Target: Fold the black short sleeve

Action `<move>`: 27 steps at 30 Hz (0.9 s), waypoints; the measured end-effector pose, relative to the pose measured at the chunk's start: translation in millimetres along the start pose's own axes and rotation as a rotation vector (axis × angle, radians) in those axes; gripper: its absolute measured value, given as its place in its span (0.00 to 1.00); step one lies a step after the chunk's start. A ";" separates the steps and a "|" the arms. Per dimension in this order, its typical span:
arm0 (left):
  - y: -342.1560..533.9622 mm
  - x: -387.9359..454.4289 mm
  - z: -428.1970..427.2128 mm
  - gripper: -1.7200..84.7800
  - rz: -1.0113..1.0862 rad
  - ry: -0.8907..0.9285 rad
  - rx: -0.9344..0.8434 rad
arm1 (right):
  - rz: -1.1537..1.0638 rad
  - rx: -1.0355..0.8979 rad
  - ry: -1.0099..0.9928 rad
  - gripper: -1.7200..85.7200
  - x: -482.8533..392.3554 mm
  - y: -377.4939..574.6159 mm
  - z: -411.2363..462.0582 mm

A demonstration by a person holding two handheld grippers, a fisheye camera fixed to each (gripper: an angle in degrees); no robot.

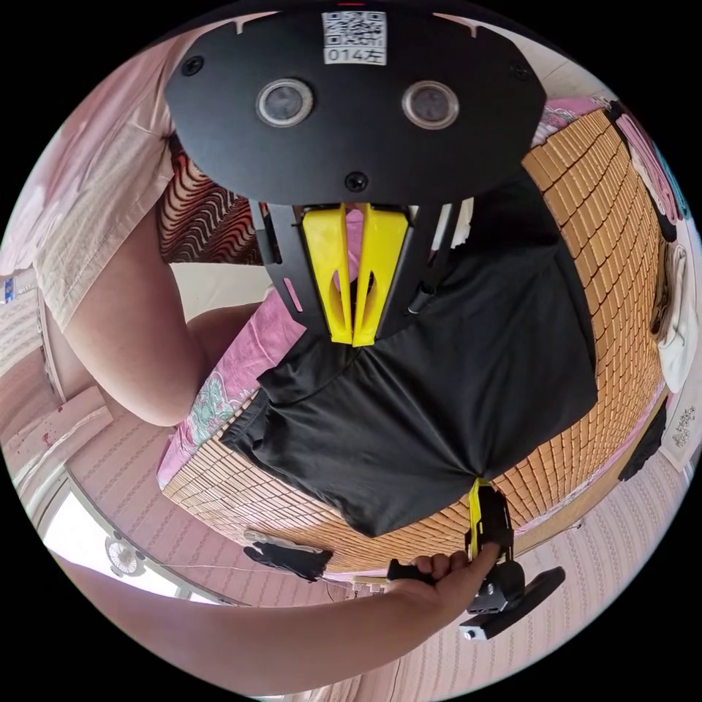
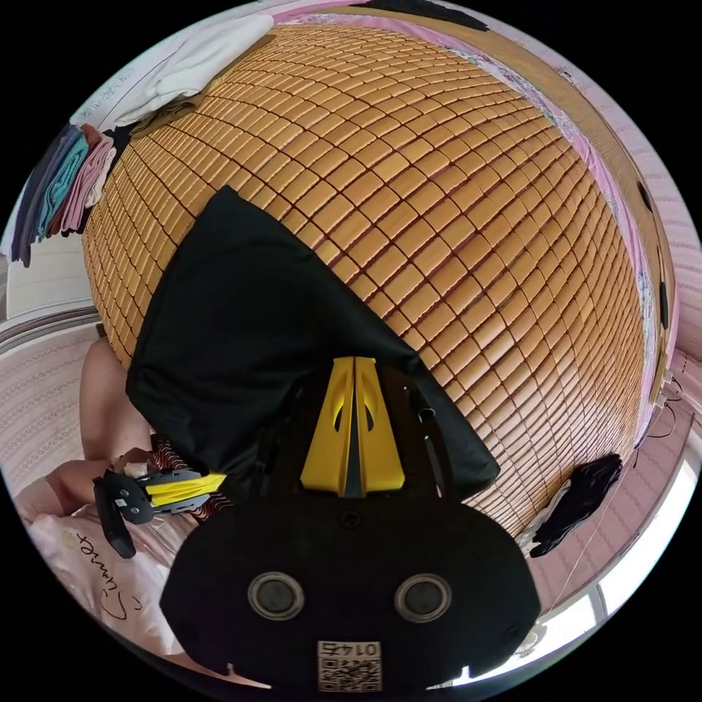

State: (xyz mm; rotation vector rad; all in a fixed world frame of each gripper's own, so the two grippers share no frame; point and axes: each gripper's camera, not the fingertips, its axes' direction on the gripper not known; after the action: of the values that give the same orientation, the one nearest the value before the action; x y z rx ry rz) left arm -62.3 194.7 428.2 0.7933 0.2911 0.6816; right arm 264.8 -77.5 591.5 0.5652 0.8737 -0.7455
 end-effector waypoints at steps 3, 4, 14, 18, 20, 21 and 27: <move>3.5 2.4 -1.6 0.01 -0.002 0.002 -0.005 | 0.016 0.021 0.053 0.01 -0.6 3.2 4.7; 5.7 3.6 -2.4 0.01 0.000 0.002 -0.002 | 0.015 0.027 0.062 0.01 -0.9 5.0 2.4; 33.9 12.3 -61.4 0.02 0.044 0.048 0.225 | 0.243 0.518 -0.126 0.02 45.2 249.8 -75.3; 35.0 30.7 -85.0 0.08 0.078 0.037 0.367 | 0.457 0.489 -0.144 0.09 62.6 392.5 -50.5; 27.6 39.4 -80.2 0.11 0.093 0.052 0.369 | 0.520 0.437 -0.177 0.13 66.1 431.9 -36.1; 20.3 46.0 -73.5 0.12 0.113 0.069 0.350 | 0.556 0.410 -0.196 0.14 68.2 451.2 -27.6; -23.4 84.8 -34.0 0.18 0.168 0.124 0.237 | 0.603 0.413 -0.306 0.05 88.2 499.2 -26.4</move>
State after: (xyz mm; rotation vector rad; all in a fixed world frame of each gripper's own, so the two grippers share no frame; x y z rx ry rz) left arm -4.4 257.8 388.6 1.0111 0.4270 0.8665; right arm 675.7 219.9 573.3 0.9951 0.2301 -0.4349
